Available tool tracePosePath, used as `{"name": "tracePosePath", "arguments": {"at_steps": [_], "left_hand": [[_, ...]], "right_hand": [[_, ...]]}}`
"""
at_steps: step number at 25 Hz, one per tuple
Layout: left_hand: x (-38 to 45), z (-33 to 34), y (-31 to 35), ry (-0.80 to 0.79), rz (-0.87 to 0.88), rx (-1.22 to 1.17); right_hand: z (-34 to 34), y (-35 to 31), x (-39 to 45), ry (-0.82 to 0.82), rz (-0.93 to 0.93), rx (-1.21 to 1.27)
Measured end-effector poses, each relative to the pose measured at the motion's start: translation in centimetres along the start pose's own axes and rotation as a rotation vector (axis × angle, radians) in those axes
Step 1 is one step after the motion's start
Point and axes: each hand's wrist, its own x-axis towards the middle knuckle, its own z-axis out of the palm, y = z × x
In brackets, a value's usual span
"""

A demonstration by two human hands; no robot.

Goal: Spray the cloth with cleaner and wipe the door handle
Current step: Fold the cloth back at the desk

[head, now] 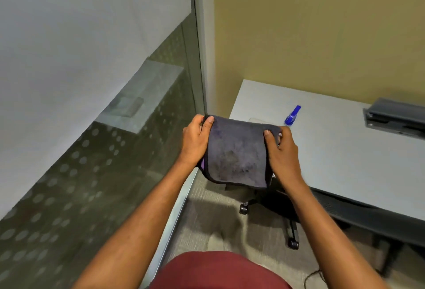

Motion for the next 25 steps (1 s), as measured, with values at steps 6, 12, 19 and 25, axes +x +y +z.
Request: {"name": "tracePosePath", "arguments": {"at_steps": [6,12,19,25], "left_hand": [[4.1,5.7,-1.4,-0.229,-0.415,-0.396],[5.2,9.5,-1.1,-0.543,-0.393,-0.567],[6.9,12.8,-3.8,-0.631,-0.390,-0.577],[9.4,15.5,-5.1,-0.591,-0.594,-0.660]], "right_hand": [[0.2,0.9,3.5,0.131,0.233,0.227],[2.2,0.1,4.8,0.150,0.226,0.262],[3.9,2.0,5.5,-0.007,0.217,0.376],[3.3,6.5,5.7,0.113,0.186,-0.116]]}}
